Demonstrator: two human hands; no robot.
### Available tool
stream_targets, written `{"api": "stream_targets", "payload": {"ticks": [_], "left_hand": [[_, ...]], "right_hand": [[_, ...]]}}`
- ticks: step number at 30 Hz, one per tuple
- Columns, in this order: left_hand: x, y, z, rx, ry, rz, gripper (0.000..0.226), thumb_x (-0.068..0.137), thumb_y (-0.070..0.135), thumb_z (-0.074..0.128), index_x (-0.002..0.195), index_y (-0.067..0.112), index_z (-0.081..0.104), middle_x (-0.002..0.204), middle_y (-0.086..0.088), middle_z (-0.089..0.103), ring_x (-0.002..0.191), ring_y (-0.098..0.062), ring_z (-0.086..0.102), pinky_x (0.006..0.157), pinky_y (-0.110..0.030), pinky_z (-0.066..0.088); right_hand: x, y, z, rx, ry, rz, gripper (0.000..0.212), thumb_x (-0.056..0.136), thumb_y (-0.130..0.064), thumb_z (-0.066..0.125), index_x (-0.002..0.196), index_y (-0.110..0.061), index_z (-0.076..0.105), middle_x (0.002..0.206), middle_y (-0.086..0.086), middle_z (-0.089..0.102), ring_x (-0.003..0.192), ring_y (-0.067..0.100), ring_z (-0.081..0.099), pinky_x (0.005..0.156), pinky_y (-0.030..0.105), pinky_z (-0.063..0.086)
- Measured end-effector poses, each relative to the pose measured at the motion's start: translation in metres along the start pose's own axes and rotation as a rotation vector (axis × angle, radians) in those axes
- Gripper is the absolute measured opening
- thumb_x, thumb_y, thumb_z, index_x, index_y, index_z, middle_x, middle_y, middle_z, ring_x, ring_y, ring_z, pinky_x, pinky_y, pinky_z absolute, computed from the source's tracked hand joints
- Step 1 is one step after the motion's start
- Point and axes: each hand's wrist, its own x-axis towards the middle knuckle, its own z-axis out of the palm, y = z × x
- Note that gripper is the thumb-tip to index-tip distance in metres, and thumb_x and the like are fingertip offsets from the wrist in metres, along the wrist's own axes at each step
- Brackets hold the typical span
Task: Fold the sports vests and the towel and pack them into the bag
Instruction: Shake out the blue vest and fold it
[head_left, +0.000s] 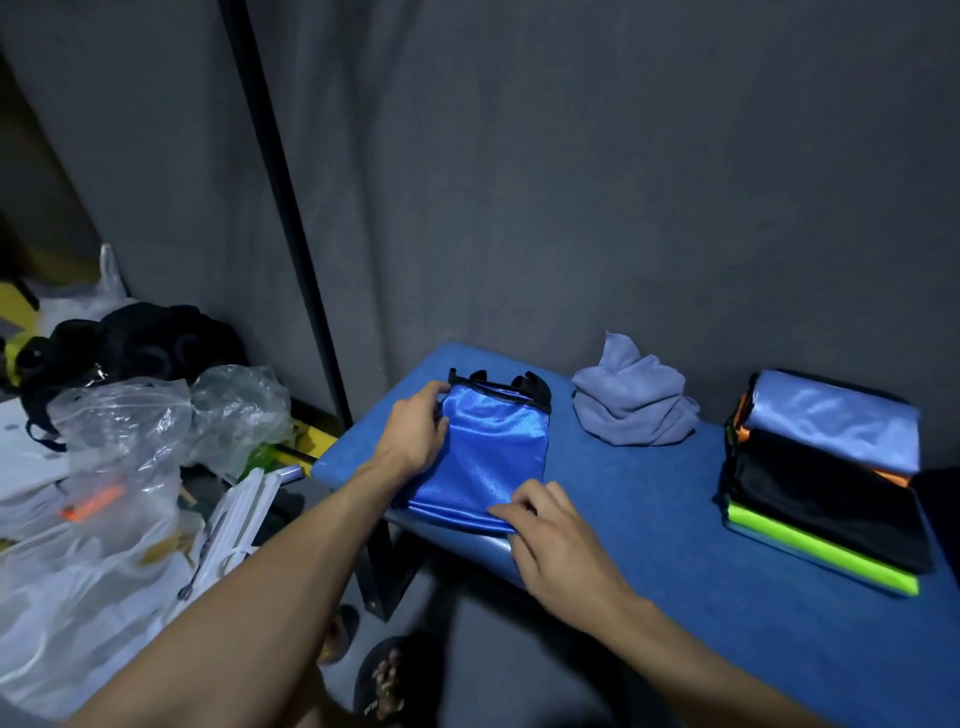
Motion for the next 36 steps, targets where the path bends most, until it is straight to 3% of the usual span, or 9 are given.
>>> {"api": "stream_targets", "payload": {"ticks": [4,9,14,17,21,25,31,34,36], "left_hand": [[0.002,-0.006,0.000,-0.024,0.021,-0.048,0.034,0.097,0.012,0.061,0.131,0.014,0.060,0.105,-0.003,0.072,0.102,-0.024,0.064,0.083,-0.022,0.040],[0.003,-0.006,0.001,-0.025,0.043,-0.055,0.032,0.096,0.012,0.063,0.127,0.014,0.063,0.097,0.002,0.070,0.088,-0.014,0.059,0.084,-0.024,0.044],[0.003,-0.006,0.001,-0.040,0.069,-0.066,0.031,0.095,0.016,0.067,0.126,0.014,0.065,0.098,0.001,0.070,0.094,-0.019,0.066,0.081,-0.017,0.040],[0.006,-0.004,-0.005,-0.233,0.032,-0.205,0.031,0.092,0.019,0.073,0.121,0.018,0.062,0.089,0.004,0.061,0.079,-0.014,0.060,0.065,-0.010,0.044],[0.008,-0.011,-0.015,-0.404,-0.083,-0.238,0.058,0.086,0.004,0.078,0.139,0.013,0.054,0.108,-0.003,0.061,0.077,-0.017,0.059,0.083,-0.030,0.053],[0.000,-0.014,-0.017,-0.181,-0.030,-0.129,0.059,0.086,0.004,0.077,0.140,0.017,0.057,0.120,0.000,0.068,0.087,-0.011,0.066,0.091,-0.026,0.052],[-0.011,-0.016,-0.015,0.069,-0.019,0.030,0.059,0.087,0.013,0.077,0.141,0.015,0.053,0.128,-0.003,0.061,0.114,-0.022,0.062,0.101,-0.024,0.042],[-0.013,-0.004,-0.029,0.136,0.059,0.266,0.034,0.081,0.010,0.078,0.111,0.019,0.064,0.107,0.003,0.056,0.097,-0.019,0.059,0.090,-0.028,0.046],[-0.021,0.011,-0.040,0.083,-0.121,0.376,0.022,0.080,0.018,0.082,0.095,0.022,0.067,0.089,0.011,0.060,0.080,-0.010,0.059,0.078,-0.032,0.050]], "right_hand": [[0.006,0.003,-0.006,0.314,0.023,0.224,0.027,0.088,-0.006,0.065,0.106,-0.025,0.071,0.089,-0.015,0.046,0.081,0.000,0.051,0.075,0.010,0.038],[0.017,0.010,-0.015,0.329,-0.051,0.343,0.030,0.077,-0.003,0.069,0.079,-0.032,0.060,0.061,-0.009,0.045,0.060,0.010,0.047,0.059,0.022,0.039],[0.022,0.009,-0.019,0.262,-0.130,0.277,0.024,0.078,-0.005,0.062,0.077,-0.028,0.057,0.058,-0.014,0.050,0.056,0.012,0.043,0.059,0.031,0.041],[0.023,0.010,-0.021,0.249,-0.135,0.246,0.020,0.078,-0.007,0.064,0.076,-0.027,0.061,0.058,-0.016,0.051,0.057,0.010,0.046,0.058,0.027,0.040],[0.026,0.011,-0.024,0.269,-0.151,0.256,0.014,0.078,-0.016,0.073,0.074,-0.024,0.063,0.055,-0.010,0.050,0.057,0.009,0.048,0.057,0.024,0.039],[0.025,0.010,-0.024,0.233,-0.161,0.203,0.020,0.080,-0.036,0.080,0.079,-0.026,0.063,0.075,-0.011,0.051,0.068,0.008,0.049,0.069,0.026,0.045],[0.026,0.010,-0.021,0.161,-0.159,0.153,0.021,0.087,-0.034,0.075,0.079,-0.021,0.061,0.084,-0.011,0.050,0.081,0.009,0.049,0.077,0.030,0.045],[0.028,0.012,-0.022,0.158,-0.179,0.144,0.020,0.086,-0.035,0.076,0.080,-0.023,0.060,0.085,-0.010,0.051,0.081,0.009,0.047,0.076,0.031,0.045],[0.029,0.013,-0.026,0.086,-0.216,0.086,0.020,0.086,-0.042,0.073,0.086,-0.027,0.060,0.091,-0.011,0.050,0.086,0.010,0.041,0.079,0.032,0.043]]}}
